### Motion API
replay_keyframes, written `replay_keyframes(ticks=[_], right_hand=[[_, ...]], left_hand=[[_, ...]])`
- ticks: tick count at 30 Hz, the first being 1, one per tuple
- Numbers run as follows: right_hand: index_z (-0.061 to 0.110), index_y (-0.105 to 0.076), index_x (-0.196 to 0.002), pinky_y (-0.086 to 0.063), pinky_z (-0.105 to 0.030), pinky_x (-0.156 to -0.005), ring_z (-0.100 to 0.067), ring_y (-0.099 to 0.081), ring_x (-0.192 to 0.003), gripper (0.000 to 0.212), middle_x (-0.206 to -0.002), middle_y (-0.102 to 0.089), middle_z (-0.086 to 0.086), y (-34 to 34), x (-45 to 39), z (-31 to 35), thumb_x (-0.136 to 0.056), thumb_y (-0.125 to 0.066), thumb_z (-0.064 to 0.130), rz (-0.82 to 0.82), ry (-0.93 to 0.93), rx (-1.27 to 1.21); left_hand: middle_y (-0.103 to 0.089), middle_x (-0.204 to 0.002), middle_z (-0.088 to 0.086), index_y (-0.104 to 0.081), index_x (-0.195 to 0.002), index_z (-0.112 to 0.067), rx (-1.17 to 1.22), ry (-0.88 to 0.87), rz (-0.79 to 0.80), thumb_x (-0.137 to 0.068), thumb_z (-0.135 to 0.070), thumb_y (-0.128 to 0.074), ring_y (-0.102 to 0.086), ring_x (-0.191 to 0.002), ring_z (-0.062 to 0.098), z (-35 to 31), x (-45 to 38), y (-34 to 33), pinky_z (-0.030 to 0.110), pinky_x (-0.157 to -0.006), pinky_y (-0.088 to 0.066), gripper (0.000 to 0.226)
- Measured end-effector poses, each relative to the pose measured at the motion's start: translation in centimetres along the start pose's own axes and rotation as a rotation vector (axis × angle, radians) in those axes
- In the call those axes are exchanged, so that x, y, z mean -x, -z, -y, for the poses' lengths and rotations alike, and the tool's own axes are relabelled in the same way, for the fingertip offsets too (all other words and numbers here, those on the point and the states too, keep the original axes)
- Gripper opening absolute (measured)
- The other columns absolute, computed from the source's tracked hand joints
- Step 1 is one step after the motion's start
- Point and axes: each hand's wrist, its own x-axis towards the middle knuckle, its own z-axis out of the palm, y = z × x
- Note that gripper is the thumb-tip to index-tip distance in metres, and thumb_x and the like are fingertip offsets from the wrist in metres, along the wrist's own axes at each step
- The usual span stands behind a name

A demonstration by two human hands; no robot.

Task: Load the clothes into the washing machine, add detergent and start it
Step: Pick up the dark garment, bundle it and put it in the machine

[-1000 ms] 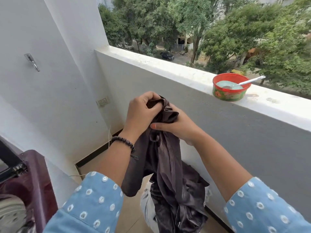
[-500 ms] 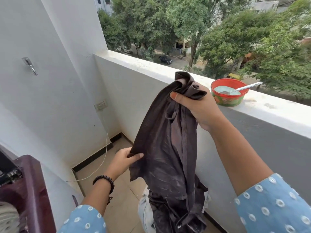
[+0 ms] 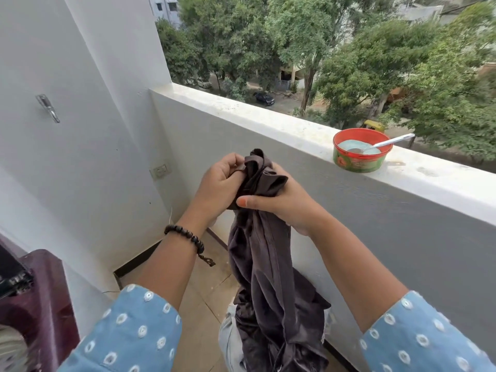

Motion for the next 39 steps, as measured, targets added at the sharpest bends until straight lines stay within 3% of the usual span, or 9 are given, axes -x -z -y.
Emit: replay_keyframes(ticks=[4,11,15,20,28,32,34,37,39], right_hand=[[0.017,-0.047,-0.125,-0.056,-0.043,-0.093,-0.024,-0.065,-0.11,0.063,-0.117,-0.065,-0.011,1.0,0.2,0.3,-0.075,-0.083,0.004,-0.065,0.015,0.048],[0.02,-0.063,-0.112,-0.056,-0.037,-0.089,-0.02,-0.069,-0.101,0.036,-0.103,-0.072,-0.002,0.2,-0.2,1.9,-0.081,-0.079,0.013,-0.104,0.183,0.043],[0.027,-0.061,-0.096,-0.05,-0.052,-0.092,-0.025,-0.062,-0.1,0.032,-0.098,-0.063,-0.003,-1.7,-1.3,2.7,-0.081,-0.069,0.053,-0.337,0.304,0.164],[0.022,-0.04,-0.137,-0.021,-0.054,-0.117,-0.012,-0.027,-0.142,0.076,-0.151,-0.034,0.0,-2.7,-2.0,2.5,-0.082,-0.03,0.074,-0.547,0.315,0.316],[0.042,0.012,-0.152,-0.009,-0.052,-0.122,-0.007,-0.003,-0.15,0.122,-0.164,0.004,0.011,-1.9,-1.3,0.5,-0.054,-0.028,0.102,-0.336,0.144,0.115],[0.052,0.025,-0.142,-0.014,-0.027,-0.115,0.008,-0.007,-0.141,0.126,-0.163,0.0,0.012,-0.8,1.5,-2.6,-0.053,-0.053,0.095,-0.05,0.028,0.168],[0.054,0.022,-0.143,-0.018,-0.034,-0.119,-0.001,-0.01,-0.147,0.129,-0.163,-0.004,0.013,-1.1,2.2,-4.6,-0.057,-0.072,0.079,0.01,-0.019,0.292],[0.034,-0.01,-0.153,-0.039,-0.034,-0.11,0.0,-0.042,-0.134,0.123,-0.149,-0.041,0.01,-1.8,1.6,-6.0,-0.061,-0.091,0.047,-0.047,-0.036,0.321],[0.016,-0.052,-0.133,-0.051,-0.024,-0.089,0.004,-0.063,-0.105,0.077,-0.118,-0.067,0.012,-1.6,1.1,-5.8,-0.067,-0.091,0.024,-0.102,-0.055,0.202]], left_hand=[[-0.067,-0.088,0.003,-0.065,-0.098,-0.019,0.017,0.013,0.08,-0.096,-0.023,-0.061,-0.062,-0.075,0.012,-0.3,0.5,0.6,0.03,-0.064,-0.053,0.006],[-0.053,-0.143,0.0,-0.04,-0.138,-0.047,0.196,-0.035,0.004,-0.075,-0.082,-0.053,-0.054,-0.131,0.019,-0.9,1.7,-1.0,0.041,-0.102,-0.049,0.073],[-0.053,-0.143,-0.002,-0.025,-0.153,-0.037,0.414,-0.073,-0.111,-0.093,-0.064,-0.029,-0.052,-0.132,0.015,-2.4,1.8,-3.7,0.036,-0.107,-0.044,0.066],[-0.051,-0.147,0.011,-0.046,-0.145,-0.021,0.492,0.013,-0.177,-0.082,-0.082,-0.042,-0.047,-0.137,0.024,-3.2,1.9,-5.3,0.052,-0.116,-0.034,0.087],[-0.062,-0.079,-0.003,-0.057,-0.087,-0.02,0.489,0.001,-0.398,-0.088,-0.047,-0.065,-0.063,-0.082,0.016,-3.7,1.3,-5.2,0.041,-0.083,-0.055,0.028],[-0.054,-0.079,0.006,-0.055,-0.073,-0.024,0.555,0.045,-0.462,-0.087,-0.045,-0.067,-0.055,-0.082,0.025,-5.0,0.5,-3.2,0.047,-0.082,-0.053,0.028],[-0.054,-0.086,0.011,-0.058,-0.077,-0.023,0.665,0.066,-0.433,-0.086,-0.045,-0.068,-0.055,-0.086,0.028,-5.7,-0.2,-2.5,0.057,-0.093,-0.051,0.026],[-0.058,-0.093,0.016,-0.06,-0.095,-0.015,0.722,0.134,-0.38,-0.089,-0.047,-0.067,-0.062,-0.087,0.032,-6.3,-0.3,-2.5,0.062,-0.089,-0.054,0.033],[-0.065,-0.085,0.015,-0.062,-0.099,-0.011,0.732,0.161,-0.331,-0.092,-0.049,-0.063,-0.068,-0.077,0.03,-6.5,0.0,-2.4,0.048,-0.076,-0.06,0.038]])
